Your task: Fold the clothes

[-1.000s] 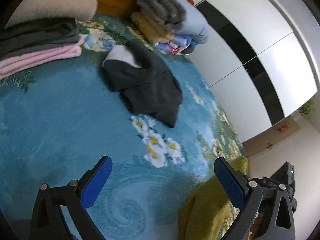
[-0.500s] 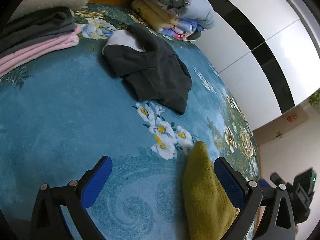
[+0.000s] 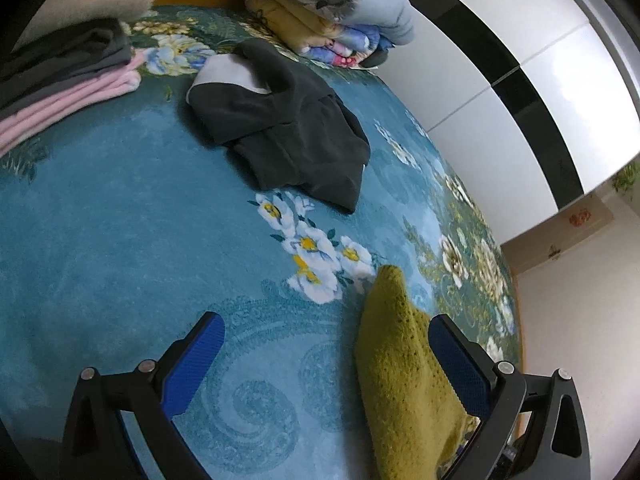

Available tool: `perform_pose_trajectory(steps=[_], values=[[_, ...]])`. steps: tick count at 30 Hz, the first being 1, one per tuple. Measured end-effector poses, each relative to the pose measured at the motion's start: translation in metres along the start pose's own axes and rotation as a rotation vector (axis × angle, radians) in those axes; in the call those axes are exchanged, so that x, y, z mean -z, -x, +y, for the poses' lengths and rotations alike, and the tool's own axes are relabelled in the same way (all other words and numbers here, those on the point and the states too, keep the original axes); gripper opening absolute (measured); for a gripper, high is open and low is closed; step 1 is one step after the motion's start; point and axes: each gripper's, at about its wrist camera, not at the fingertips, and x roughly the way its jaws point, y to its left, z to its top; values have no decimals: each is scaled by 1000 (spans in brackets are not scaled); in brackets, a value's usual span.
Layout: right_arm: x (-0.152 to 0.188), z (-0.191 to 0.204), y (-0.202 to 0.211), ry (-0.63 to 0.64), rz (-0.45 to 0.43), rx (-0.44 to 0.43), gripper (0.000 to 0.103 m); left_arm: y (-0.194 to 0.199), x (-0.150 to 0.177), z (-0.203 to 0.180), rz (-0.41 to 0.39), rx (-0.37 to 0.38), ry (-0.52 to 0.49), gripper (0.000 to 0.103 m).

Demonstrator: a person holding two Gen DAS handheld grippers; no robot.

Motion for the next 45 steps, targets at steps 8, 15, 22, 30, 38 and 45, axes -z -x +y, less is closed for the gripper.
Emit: perform_pose_trajectory(steps=[8,15,22,30,38,45], values=[[2,27,-22,60,26,3,61,13,1,7,-34,9,39,103],[15,65,-4,208,63,-96,16,16,1,7,-43,15,39,103],[43,161,0,396,144,-368,16,32,2,12,-84,59,78,103],[81,251,-85,405,357,-549,16,45,-1,35,-117,90,181,103],[113,251,-152,419,487,-383,19,20,1,29,-26,75,156,103],[69,224,-95,411,349,-424,44,-14,9,17,130,27,112,103]])
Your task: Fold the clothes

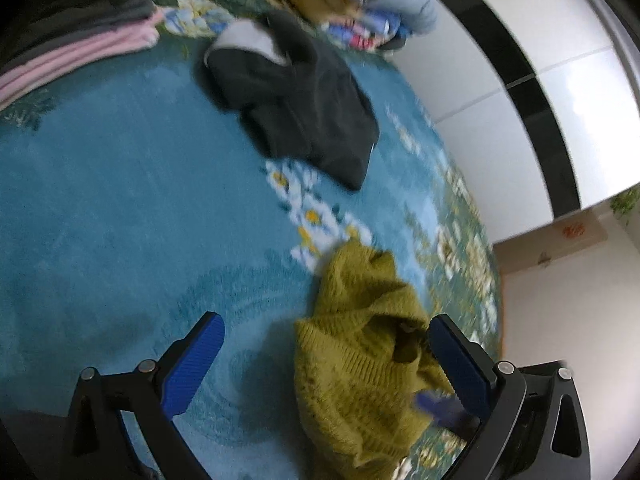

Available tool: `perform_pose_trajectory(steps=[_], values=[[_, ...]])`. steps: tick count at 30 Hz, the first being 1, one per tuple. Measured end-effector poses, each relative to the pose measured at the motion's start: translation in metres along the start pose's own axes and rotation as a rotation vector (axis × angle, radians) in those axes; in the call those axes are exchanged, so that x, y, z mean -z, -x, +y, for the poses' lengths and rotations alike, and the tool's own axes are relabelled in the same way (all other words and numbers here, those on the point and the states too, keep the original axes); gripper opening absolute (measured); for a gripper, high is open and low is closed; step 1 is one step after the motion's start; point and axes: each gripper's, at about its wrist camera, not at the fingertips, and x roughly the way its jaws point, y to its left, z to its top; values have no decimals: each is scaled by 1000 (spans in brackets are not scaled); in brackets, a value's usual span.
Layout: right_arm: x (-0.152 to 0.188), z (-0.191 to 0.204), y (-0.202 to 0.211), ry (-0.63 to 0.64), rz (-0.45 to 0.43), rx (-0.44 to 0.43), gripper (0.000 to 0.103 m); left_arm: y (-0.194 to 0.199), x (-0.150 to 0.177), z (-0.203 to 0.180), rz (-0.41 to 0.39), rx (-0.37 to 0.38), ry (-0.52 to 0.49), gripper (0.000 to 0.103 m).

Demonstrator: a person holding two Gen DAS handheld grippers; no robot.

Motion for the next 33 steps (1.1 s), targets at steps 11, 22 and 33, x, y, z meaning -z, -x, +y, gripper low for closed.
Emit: perform_pose_trajectory(steps=[11,22,33], values=[[-34,-88,76,-333,-295,131,50,-57,28,5,262,-6,100,103],[-97,-101,20,-342,-138,362,50,-69,35,-7,310,-81,-22,80],[-79,-92,56,-310,-232,225,8,-70,37,-16,321,-69,-109,18]])
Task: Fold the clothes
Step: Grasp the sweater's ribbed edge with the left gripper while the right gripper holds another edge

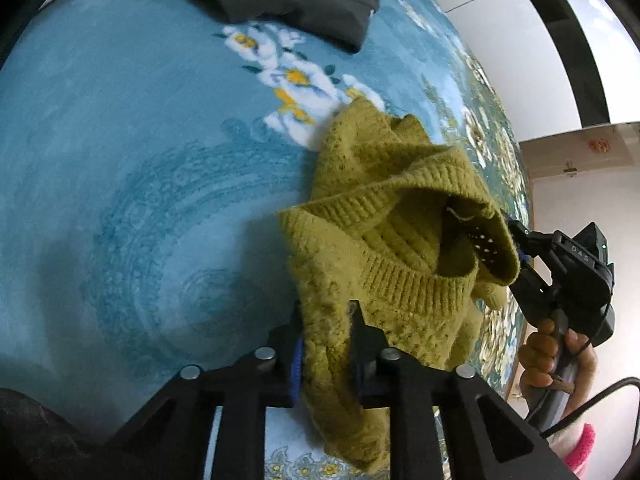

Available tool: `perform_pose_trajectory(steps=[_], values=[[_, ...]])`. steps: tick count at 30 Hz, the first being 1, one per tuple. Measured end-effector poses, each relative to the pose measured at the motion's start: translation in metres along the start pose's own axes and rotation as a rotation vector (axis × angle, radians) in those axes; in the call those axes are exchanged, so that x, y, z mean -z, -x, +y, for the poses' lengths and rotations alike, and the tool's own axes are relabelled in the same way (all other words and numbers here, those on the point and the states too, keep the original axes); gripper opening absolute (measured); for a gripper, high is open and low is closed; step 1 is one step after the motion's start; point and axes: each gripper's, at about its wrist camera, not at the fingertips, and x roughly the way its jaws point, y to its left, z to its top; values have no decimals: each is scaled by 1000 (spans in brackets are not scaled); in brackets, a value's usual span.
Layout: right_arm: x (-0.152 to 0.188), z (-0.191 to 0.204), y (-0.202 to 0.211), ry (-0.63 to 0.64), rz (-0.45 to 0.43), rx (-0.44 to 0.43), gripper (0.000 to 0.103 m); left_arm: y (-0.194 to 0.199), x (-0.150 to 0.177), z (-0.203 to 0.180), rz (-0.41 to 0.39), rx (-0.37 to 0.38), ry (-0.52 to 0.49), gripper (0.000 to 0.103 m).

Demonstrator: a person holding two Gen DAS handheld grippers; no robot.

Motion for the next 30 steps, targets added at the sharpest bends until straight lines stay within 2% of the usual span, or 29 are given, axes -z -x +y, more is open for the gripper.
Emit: perform_pose_trajectory(steps=[3,5,7,9,12,15,17,18,19,23,25,28,30], values=[[2,-3,20,-41,-80,-53,6,19,1,1,-77,75,-8,17],[5,-2,45,-29,-186,-104,3,24,1,3,-94,91,-1,17],[7,-4,59,2,-232,-62,3,24,1,5,-89,90,12,17],[6,-9,60,12,-198,0,3,16,1,4,-56,71,22,17],[8,-10,51,17,-139,-19,6,10,1,-6,-51,64,-3,17],[7,16,30,93,-45,-7,7,10,2,-5,-43,62,-2,17],[7,34,12,144,13,22,22,11,2,0,-39,73,22,17],[6,44,2,167,39,41,41,11,2,3,-39,80,35,17],[6,53,-8,185,60,56,53,11,2,5,-41,85,45,17],[6,80,-45,253,145,118,53,12,1,6,-48,97,51,17],[6,87,-57,271,160,152,53,13,1,5,-50,92,41,17],[-3,87,-49,245,90,164,53,13,0,4,-51,88,29,17],[-14,74,-42,207,60,222,53,12,0,6,-47,99,40,17]])
